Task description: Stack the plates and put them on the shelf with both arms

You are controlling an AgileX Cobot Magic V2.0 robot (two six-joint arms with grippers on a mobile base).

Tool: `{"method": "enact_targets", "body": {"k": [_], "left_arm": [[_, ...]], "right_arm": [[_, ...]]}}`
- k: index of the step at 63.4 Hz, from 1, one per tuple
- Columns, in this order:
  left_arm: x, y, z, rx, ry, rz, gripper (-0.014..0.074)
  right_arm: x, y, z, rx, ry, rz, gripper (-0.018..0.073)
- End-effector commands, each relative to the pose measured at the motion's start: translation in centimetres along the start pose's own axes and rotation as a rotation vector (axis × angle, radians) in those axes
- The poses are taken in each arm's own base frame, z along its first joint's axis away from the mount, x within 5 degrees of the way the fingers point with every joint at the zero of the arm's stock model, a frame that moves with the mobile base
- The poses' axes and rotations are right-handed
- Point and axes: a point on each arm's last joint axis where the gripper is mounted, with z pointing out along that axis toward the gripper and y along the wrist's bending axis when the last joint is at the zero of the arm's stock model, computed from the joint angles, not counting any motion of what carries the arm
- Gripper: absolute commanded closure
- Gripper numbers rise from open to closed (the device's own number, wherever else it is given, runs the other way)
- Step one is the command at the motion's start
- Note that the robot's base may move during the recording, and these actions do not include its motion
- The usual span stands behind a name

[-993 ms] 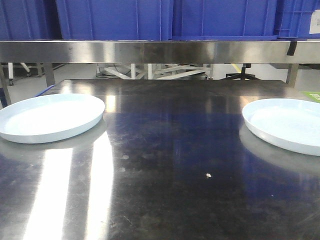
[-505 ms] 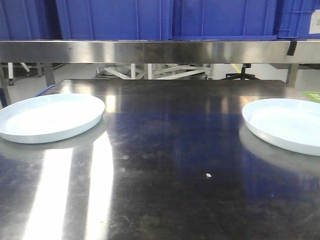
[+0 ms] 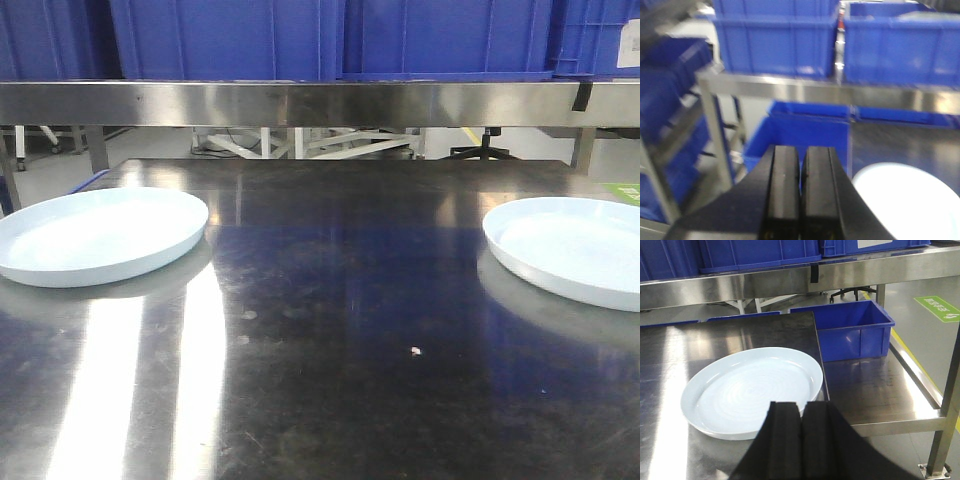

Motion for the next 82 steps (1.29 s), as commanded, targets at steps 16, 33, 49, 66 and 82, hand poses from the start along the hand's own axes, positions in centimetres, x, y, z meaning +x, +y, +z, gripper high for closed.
{"method": "enact_targets", "body": {"k": [16, 33, 49, 66, 82], "left_arm": [[-4.4, -0.9, 3.6, 0.067, -0.049, 0.122, 0.0510], [-3.9, -1.5, 5.7, 0.087, 0.007, 0.118, 0.0510], [-3.9, -1.6, 5.8, 0.092, 0.008, 0.109, 0.0510], [-4.0, -1.6, 5.8, 0.095, -0.008, 0.106, 0.0510], [-4.3, -1.9, 5.8, 0.118, -0.041, 0.107, 0.0510]], "right_arm": [[-0.8, 0.1, -0.2, -0.015, -0.097, -0.010, 0.0511], [-0.8, 0.1, -0.2, -0.015, -0.097, -0.010, 0.0511], [-0.8, 0.1, -0.2, -0.015, -0.097, -0.010, 0.0511], [-0.8, 0.1, -0.2, -0.015, -0.097, -0.010, 0.0511], [-0.8, 0.1, -0.2, -0.015, -0.097, -0.010, 0.0511]]}}
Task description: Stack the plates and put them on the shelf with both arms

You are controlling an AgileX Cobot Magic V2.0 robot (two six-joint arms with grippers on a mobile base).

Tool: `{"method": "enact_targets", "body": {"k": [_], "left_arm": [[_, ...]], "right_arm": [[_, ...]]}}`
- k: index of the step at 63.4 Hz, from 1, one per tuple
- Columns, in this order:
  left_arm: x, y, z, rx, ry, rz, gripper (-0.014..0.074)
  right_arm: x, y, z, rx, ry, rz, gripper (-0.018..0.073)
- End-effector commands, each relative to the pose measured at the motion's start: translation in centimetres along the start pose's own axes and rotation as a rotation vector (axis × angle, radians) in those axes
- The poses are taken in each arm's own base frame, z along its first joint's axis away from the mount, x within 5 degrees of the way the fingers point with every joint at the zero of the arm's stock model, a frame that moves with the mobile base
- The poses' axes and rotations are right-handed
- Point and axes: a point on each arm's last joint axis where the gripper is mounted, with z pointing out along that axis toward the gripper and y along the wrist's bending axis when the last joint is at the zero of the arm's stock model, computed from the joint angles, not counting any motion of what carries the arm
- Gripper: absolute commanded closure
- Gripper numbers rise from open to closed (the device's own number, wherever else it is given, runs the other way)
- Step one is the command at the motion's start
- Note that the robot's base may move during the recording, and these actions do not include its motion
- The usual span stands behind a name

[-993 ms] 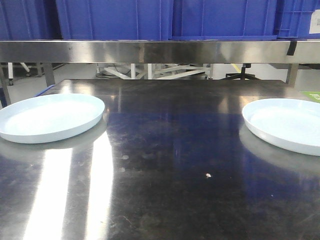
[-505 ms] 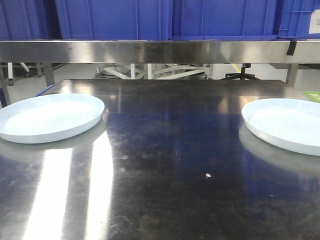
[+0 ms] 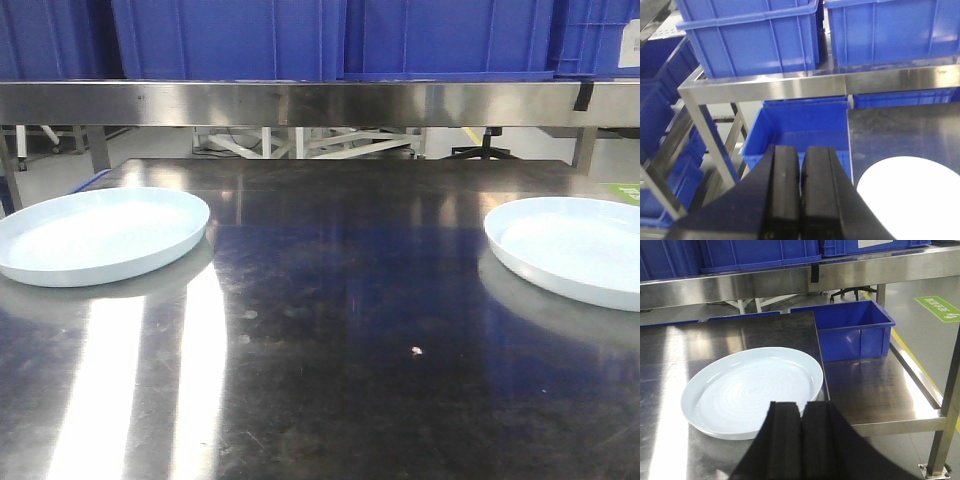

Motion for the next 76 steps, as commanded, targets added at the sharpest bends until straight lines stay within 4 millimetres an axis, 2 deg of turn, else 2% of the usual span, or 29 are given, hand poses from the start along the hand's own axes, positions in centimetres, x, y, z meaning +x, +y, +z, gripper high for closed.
{"method": "enact_targets", "body": {"k": [1, 12, 20, 24, 29, 43, 47, 57, 65, 76], "left_arm": [[-1.8, -0.1, -0.3, 0.022, -0.132, -0.006, 0.0510], [-1.9, -0.2, -0.3, 0.030, -0.136, -0.005, 0.0510], [-1.9, -0.2, -0.3, 0.030, -0.136, -0.005, 0.0510], [-1.8, -0.2, -0.3, 0.031, -0.134, -0.004, 0.0510], [-1.7, -0.2, -0.3, 0.029, -0.127, -0.001, 0.0510], [-1.1, -0.3, -0.2, 0.033, -0.066, -0.019, 0.0510], [-0.9, -0.3, -0.2, 0.041, -0.039, -0.037, 0.0510], [-0.1, -0.6, -0.2, 0.070, 0.055, -0.077, 0.0510], [0.2, -0.8, -0.2, 0.082, 0.083, -0.074, 0.0510], [0.2, -0.8, -0.3, 0.087, 0.080, -0.073, 0.0510]], "right_arm": [[-0.8, 0.1, -0.2, -0.015, -0.097, -0.011, 0.0511], [-1.2, 0.2, -0.2, -0.006, -0.149, -0.204, 0.0511], [-2.1, 0.4, -0.4, -0.029, -0.251, -0.182, 0.0511], [-2.7, 0.5, -0.6, -0.050, -0.308, -0.078, 0.0511], [-3.8, 0.6, -0.9, -0.066, -0.351, 0.052, 0.0511], [-8.7, 1.3, -1.2, -0.033, -0.194, 0.053, 0.0511], [-10.4, 1.6, -0.2, -0.020, -0.123, 0.053, 0.0511], [-13.6, 2.0, 4.2, 0.004, 0.012, 0.051, 0.0511], [-15.0, 2.2, 7.7, 0.020, 0.100, 0.051, 0.0511], [-15.9, 2.4, 10.6, 0.020, 0.108, 0.054, 0.0511]]}}
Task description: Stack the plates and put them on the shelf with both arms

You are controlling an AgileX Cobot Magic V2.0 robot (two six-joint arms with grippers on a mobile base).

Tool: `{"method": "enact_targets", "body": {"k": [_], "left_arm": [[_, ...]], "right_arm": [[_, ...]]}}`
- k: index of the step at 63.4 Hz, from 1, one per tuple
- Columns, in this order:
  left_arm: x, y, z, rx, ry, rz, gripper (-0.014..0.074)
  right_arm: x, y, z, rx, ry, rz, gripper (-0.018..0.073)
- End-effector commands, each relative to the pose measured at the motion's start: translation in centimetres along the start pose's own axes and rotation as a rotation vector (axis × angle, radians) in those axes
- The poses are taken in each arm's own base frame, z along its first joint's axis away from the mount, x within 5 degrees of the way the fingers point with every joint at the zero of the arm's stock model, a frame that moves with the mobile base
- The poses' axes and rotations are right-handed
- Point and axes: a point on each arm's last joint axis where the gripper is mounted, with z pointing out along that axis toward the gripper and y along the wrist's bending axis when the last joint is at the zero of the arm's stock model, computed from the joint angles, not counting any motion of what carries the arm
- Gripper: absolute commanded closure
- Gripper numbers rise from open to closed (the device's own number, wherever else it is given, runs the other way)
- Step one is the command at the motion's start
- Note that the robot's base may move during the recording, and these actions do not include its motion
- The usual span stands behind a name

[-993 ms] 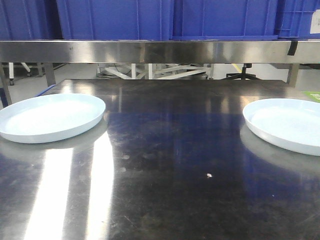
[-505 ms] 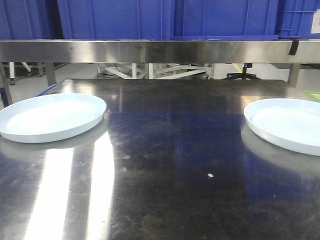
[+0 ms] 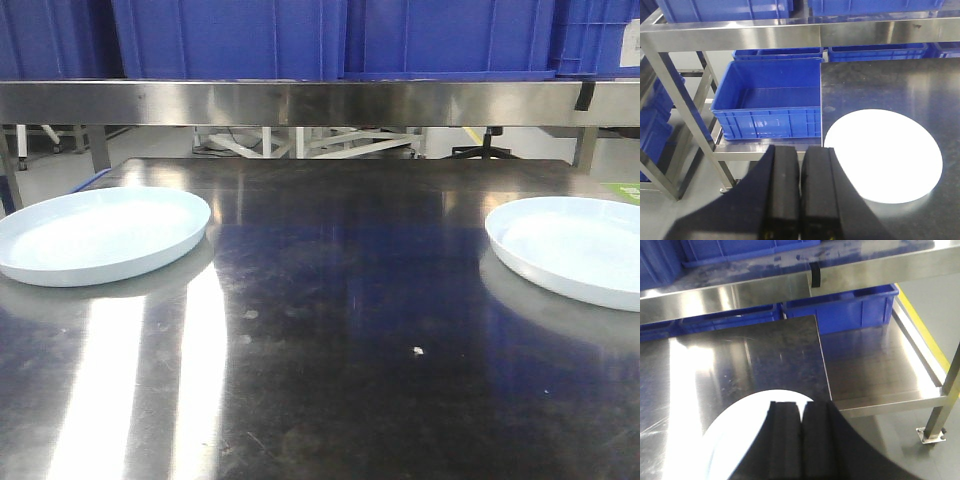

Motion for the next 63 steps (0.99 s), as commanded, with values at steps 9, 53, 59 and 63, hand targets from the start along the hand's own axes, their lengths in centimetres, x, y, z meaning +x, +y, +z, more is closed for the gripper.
{"method": "enact_targets", "body": {"k": [9, 53, 59, 63], "left_arm": [[-1.5, -0.1, -0.4, 0.012, -0.101, -0.004, 0.0510], [-2.3, -0.6, 2.2, 0.038, -0.117, -0.014, 0.0092], [-2.2, -1.0, 3.9, 0.053, -0.067, -0.011, 0.0052], [-1.9, -1.5, 5.3, 0.070, -0.023, 0.000, 0.0055]], "right_arm": [[-2.1, 0.5, 1.5, -0.025, -0.098, 0.000, 0.0511], [-1.3, 0.3, 1.8, -0.004, -0.013, -0.042, 0.0074], [-1.3, 0.3, 1.8, -0.004, -0.012, -0.042, 0.0074], [-1.3, 0.3, 1.8, -0.004, -0.012, -0.042, 0.0074]]}}
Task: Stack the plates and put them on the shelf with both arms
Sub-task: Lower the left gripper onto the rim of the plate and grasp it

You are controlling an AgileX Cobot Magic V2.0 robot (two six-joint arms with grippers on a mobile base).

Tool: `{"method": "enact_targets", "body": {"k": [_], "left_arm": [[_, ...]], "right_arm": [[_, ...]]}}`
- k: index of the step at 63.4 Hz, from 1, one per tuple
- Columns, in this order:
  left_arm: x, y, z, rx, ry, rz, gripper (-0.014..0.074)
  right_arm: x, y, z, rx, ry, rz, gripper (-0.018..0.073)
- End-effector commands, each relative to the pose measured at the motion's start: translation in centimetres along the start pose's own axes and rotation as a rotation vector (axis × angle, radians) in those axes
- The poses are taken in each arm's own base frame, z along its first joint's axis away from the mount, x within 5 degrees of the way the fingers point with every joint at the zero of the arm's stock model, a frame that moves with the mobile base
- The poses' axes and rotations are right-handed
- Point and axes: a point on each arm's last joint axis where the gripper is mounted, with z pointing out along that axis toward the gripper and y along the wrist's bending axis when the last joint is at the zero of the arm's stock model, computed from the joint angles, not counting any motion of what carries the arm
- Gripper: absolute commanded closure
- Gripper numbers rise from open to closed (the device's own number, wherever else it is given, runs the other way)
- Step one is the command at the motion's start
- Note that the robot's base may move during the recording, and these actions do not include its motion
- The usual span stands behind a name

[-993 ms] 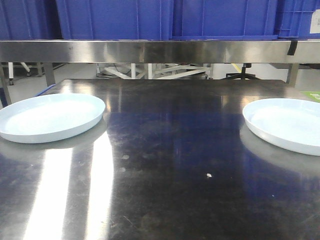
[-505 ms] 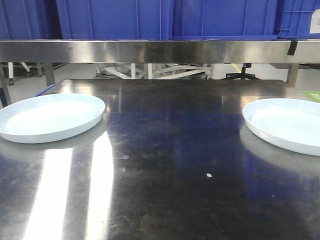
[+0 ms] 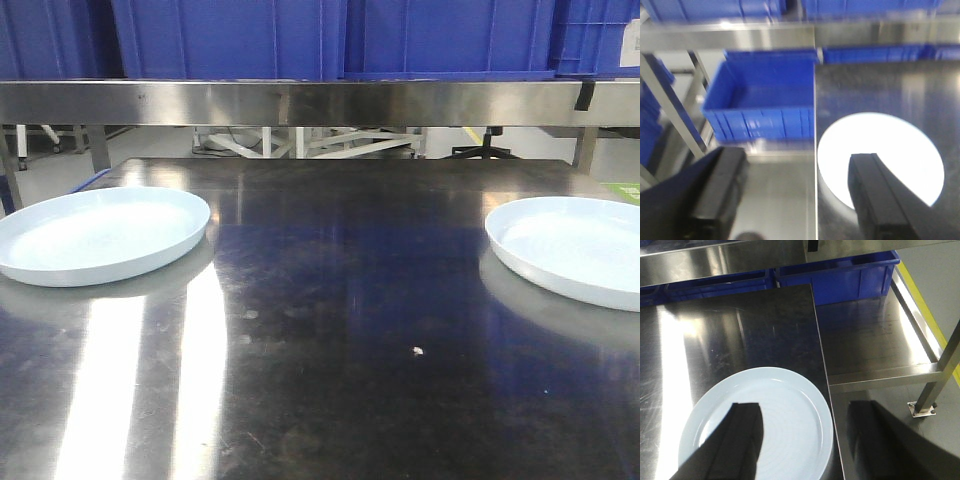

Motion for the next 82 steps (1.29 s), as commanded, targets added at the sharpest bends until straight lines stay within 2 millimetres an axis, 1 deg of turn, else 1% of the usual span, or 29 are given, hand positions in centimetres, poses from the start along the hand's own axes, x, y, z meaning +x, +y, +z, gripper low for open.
{"method": "enact_targets", "body": {"k": [1, 6, 13, 21, 27, 36, 46, 57, 65, 72, 82], "left_arm": [[-1.3, -0.6, 1.5, 0.033, -0.048, -0.008, 0.0055], [-0.9, -1.0, 3.8, 0.047, 0.020, -0.038, 0.0055], [-0.5, -1.5, 7.1, 0.059, 0.068, -0.082, 0.0055], [-0.2, -2.1, 10.7, 0.075, 0.099, -0.095, 0.0055], [0.1, -2.4, 13.5, 0.076, 0.157, -0.093, 0.0055], [0.3, -2.7, 16.5, 0.071, 0.227, -0.089, 0.0055], [0.5, -2.8, 18.5, 0.067, 0.257, -0.084, 0.0055], [0.5, -1.7, 19.9, 0.034, 0.271, -0.104, 0.0055], [0.5, -0.7, 20.2, 0.010, 0.276, -0.119, 0.0055], [0.6, -0.7, 20.3, 0.007, 0.278, -0.104, 0.0057], [0.6, -0.6, 20.3, 0.006, 0.276, -0.099, 0.0106]], "right_arm": [[-2.0, 0.4, -0.4, -0.023, -0.123, -0.018, 0.0074], [-2.0, 0.4, -0.4, -0.023, -0.123, -0.018, 0.0074], [-2.0, 0.4, -0.4, -0.023, -0.123, -0.018, 0.0074], [-2.0, 0.4, -0.4, -0.023, -0.123, -0.018, 0.0074], [-2.0, 0.4, -0.4, -0.023, -0.122, -0.018, 0.0074], [-1.9, 0.4, -0.4, -0.022, -0.118, -0.018, 0.0074], [-1.8, 0.4, -0.4, -0.020, -0.107, -0.018, 0.0074], [-1.8, 0.4, -0.4, -0.020, -0.107, -0.018, 0.0074], [-1.8, 0.4, -0.4, -0.020, -0.105, -0.018, 0.0074], [-1.8, 0.4, -0.4, -0.020, -0.105, -0.018, 0.0074], [-1.8, 0.4, -0.4, -0.019, -0.104, -0.018, 0.0074]]}}
